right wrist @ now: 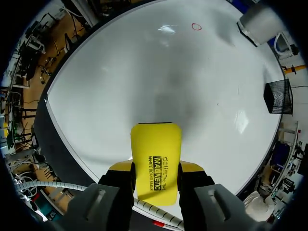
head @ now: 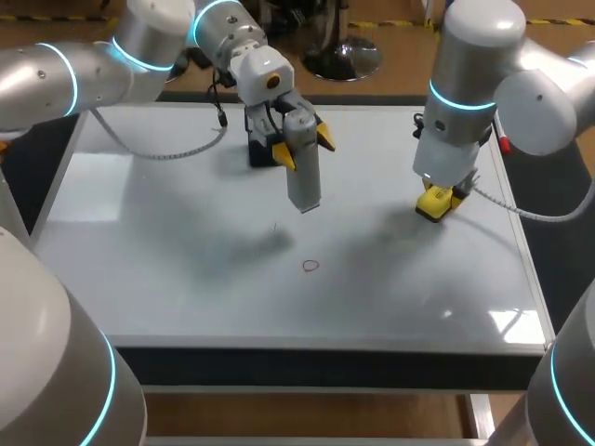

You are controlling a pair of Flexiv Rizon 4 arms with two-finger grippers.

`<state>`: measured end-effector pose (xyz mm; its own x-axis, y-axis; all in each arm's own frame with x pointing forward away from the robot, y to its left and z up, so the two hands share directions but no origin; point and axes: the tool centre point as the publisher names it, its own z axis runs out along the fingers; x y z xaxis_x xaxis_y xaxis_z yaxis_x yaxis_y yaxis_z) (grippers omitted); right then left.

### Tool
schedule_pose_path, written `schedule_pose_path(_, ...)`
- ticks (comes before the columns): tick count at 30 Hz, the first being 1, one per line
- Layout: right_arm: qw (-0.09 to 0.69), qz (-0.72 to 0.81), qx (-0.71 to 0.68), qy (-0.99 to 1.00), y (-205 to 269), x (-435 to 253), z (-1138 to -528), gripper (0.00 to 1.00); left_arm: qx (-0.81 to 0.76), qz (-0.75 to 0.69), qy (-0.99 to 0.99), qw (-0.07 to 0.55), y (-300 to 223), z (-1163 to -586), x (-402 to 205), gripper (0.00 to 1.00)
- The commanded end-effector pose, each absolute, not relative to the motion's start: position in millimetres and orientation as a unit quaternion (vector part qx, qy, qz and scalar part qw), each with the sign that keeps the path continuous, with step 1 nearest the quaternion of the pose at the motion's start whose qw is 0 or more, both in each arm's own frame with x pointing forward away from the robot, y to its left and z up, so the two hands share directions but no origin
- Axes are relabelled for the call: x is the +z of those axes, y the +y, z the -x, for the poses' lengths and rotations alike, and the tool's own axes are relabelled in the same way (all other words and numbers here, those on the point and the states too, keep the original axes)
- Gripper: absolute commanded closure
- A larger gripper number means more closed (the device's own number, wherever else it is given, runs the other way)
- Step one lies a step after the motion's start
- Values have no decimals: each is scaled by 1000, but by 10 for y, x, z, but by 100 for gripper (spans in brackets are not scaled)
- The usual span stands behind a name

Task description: Pick up the inspection probe, press it on each red-marked spot on the whiteboard one by one, put down the probe, pick up the eraser, and wipe off all the red marks.

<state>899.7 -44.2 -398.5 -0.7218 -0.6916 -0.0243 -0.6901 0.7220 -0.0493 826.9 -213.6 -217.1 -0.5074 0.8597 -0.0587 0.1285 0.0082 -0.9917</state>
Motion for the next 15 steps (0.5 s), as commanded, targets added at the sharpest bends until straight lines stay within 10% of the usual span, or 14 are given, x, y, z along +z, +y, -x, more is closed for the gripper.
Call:
schedule_pose_path(1, 20, 373, -20, 927, -446, -3982, -9000, 100, 590, 379, -651, 291, -2142, -8124, -2233, 100)
schedule_pose_path(15, 20, 373, -20, 927, -446, -3982, -9000, 100, 590, 396, -622, 328, -2245, -7892, -2524, 100)
